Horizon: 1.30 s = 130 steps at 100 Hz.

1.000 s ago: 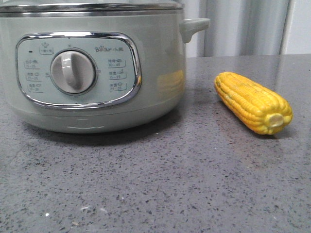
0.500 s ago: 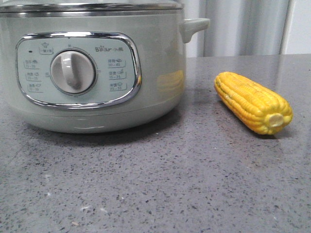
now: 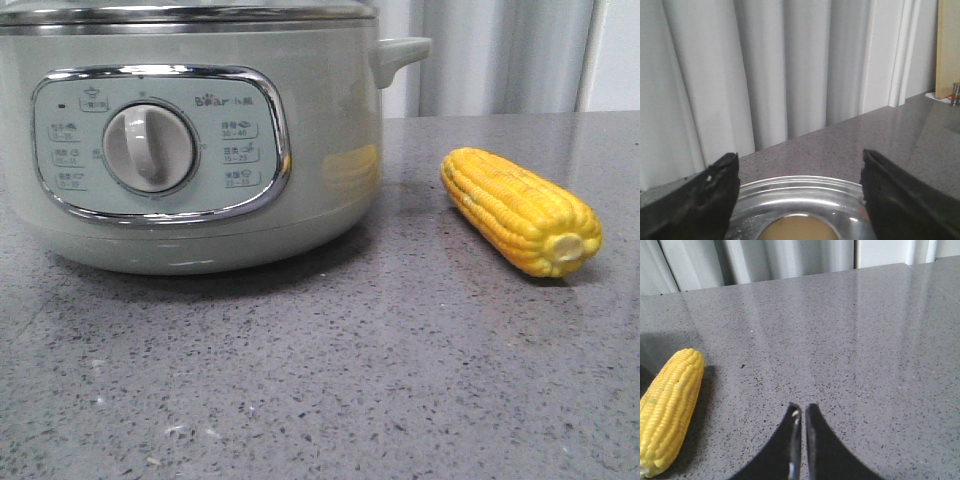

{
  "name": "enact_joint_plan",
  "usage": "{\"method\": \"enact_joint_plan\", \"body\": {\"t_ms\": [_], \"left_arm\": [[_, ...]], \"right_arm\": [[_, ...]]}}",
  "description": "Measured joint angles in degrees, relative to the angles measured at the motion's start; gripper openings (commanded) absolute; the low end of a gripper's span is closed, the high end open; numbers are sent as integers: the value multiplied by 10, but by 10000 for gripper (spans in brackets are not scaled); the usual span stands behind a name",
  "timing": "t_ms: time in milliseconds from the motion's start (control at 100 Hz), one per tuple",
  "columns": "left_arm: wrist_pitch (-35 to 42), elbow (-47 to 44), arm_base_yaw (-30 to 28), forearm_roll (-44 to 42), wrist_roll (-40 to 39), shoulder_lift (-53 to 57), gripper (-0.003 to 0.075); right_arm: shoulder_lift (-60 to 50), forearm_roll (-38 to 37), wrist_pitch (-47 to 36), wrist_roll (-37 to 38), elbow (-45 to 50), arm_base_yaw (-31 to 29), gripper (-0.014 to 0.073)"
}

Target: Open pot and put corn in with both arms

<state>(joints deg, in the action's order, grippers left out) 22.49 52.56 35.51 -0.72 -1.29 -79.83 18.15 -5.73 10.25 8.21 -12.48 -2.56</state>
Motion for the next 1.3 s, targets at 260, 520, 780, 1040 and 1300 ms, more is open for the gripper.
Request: {"method": "enact_joint_plan", "body": {"t_ms": [260,520,780,1040,1300], "left_arm": [[2,5,4,0,0,-27,459],[3,6,4,1,0,-28,333],[3,6,3,7,-1,-28,61],[7,6,3,7,-1,-28,-20],[-14,25,3,4,-1,-9,-20]], "right_arm": [[0,0,0,0,0,0,-69],[0,0,0,0,0,0,-69],[0,0,0,0,0,0,-69],[0,0,-1,0,0,0,-69],[0,0,-1,0,0,0,-69]]}}
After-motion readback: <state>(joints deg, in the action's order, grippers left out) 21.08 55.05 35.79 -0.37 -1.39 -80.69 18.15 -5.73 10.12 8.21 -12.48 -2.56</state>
